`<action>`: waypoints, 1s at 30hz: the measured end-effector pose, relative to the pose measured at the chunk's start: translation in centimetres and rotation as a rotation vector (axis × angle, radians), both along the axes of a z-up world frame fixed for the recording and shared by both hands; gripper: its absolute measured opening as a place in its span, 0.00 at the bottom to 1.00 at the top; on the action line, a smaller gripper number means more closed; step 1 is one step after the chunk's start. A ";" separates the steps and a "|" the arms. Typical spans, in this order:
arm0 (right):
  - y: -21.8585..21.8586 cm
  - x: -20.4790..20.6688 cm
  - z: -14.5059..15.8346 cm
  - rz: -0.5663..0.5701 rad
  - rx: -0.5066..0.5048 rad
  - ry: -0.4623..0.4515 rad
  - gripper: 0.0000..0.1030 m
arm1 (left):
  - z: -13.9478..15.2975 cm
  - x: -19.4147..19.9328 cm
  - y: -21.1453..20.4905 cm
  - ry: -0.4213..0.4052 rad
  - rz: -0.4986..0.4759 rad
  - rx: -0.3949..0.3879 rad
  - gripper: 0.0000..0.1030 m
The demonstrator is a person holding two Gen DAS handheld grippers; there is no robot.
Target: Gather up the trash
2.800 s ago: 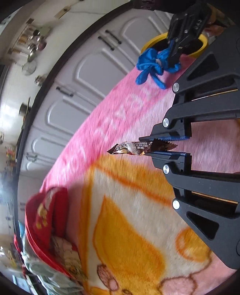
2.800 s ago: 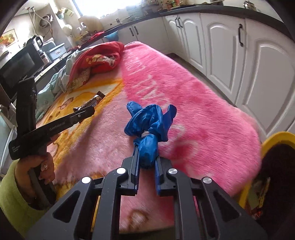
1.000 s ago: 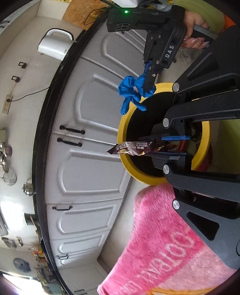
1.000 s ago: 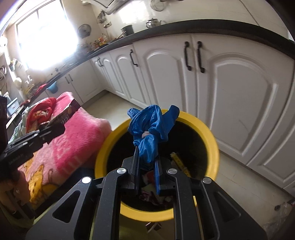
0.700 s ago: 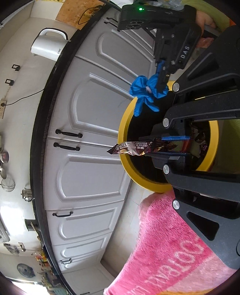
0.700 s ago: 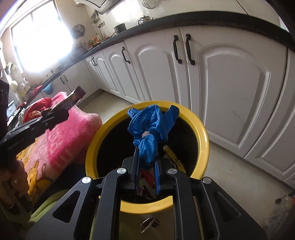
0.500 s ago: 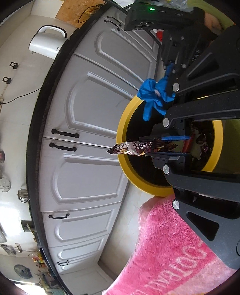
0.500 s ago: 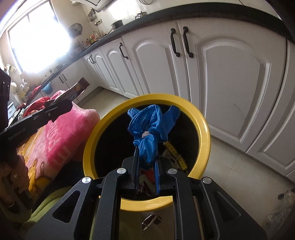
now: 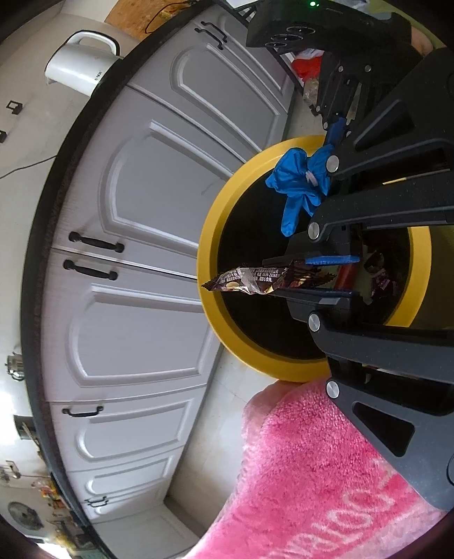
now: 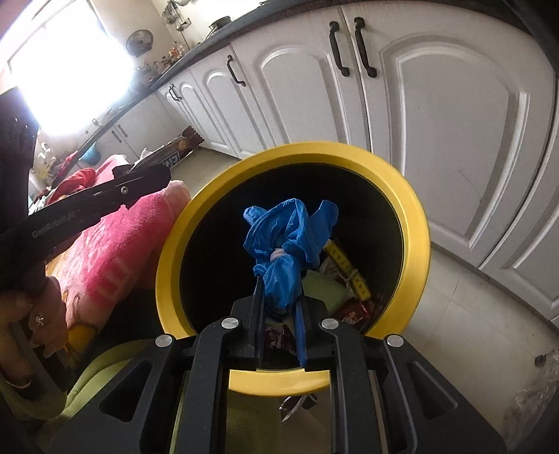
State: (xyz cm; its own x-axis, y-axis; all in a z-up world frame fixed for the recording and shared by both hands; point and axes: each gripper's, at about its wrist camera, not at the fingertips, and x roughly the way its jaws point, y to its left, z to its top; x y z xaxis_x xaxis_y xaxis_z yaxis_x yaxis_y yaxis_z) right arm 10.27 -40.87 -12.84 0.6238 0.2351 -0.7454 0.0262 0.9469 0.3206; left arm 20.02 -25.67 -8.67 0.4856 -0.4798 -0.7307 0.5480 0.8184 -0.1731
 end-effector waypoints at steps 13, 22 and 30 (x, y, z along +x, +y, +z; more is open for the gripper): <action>-0.1 -0.4 0.3 -0.018 -0.029 -0.015 0.39 | -0.2 0.5 0.2 0.039 0.025 0.009 0.44; 0.0 -1.8 1.6 -0.023 -0.083 -0.061 0.62 | 1.2 0.0 3.5 0.042 0.094 -0.014 0.78; 3.1 -2.2 4.5 0.032 -0.188 -0.153 0.90 | 3.1 -1.4 8.4 0.001 0.191 -0.030 0.89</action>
State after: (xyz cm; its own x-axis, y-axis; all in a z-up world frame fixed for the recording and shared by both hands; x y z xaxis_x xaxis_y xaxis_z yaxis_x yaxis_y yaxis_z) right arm 8.03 -37.75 -8.38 0.7269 0.1227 -0.6757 -0.0402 0.9898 0.1364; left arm 18.61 -17.28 -5.56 0.5691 -0.4006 -0.7180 0.3831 0.9019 -0.1996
